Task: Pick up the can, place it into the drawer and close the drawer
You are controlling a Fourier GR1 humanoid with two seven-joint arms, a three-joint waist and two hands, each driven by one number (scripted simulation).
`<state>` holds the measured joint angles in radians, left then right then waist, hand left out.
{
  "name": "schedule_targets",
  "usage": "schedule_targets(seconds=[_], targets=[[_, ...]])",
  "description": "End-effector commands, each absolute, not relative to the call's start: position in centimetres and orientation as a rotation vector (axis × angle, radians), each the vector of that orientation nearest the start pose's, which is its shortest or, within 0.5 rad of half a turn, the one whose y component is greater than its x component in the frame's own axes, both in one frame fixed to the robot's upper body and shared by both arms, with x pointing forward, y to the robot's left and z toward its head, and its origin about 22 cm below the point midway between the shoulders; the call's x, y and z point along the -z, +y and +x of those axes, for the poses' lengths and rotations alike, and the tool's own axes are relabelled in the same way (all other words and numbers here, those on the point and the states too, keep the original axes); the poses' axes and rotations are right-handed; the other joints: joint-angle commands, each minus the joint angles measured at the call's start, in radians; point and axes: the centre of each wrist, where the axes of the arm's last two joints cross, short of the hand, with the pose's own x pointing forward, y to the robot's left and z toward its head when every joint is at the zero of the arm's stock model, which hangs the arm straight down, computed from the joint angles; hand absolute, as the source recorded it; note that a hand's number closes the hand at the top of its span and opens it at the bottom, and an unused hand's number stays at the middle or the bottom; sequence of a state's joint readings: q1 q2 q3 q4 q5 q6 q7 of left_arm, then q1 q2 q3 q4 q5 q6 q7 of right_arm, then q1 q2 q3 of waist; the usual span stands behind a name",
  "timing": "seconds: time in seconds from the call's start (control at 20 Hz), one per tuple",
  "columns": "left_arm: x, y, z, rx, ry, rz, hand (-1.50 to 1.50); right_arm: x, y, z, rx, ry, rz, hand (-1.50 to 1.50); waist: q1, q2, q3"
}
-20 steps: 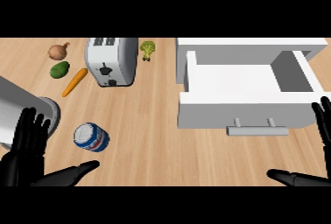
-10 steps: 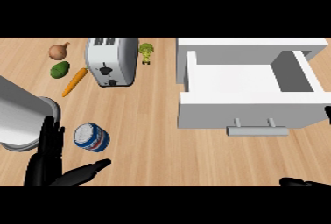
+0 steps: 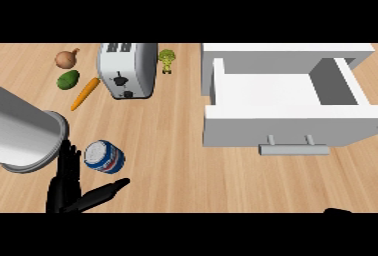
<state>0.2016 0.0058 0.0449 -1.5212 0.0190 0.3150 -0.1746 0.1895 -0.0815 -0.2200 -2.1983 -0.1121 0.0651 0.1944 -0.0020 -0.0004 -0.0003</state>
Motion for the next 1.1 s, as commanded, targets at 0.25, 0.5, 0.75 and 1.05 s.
schedule_targets(seconds=[0.25,0.5,0.75,1.05], targets=[[9.4,26.6,19.4,-0.315,-1.443,0.406,-1.50,-12.9,-28.9,15.2,0.072,-1.829,-0.199,-1.50,-0.001,0.000,0.000],[11.3,28.4,19.9,-0.346,-1.431,0.413,-1.50,-13.9,-28.8,16.2,0.058,-1.839,-0.225,-1.50,0.000,0.000,0.000],[13.3,27.5,20.7,-0.354,-1.423,0.394,-1.50,-14.5,-30.1,16.1,0.051,-1.848,-0.192,-1.50,-0.002,0.001,0.000],[13.6,29.2,22.5,-0.349,-1.422,0.386,-1.50,-13.1,-31.7,16.8,0.044,-1.831,-0.186,-1.50,-0.004,0.001,0.000]])
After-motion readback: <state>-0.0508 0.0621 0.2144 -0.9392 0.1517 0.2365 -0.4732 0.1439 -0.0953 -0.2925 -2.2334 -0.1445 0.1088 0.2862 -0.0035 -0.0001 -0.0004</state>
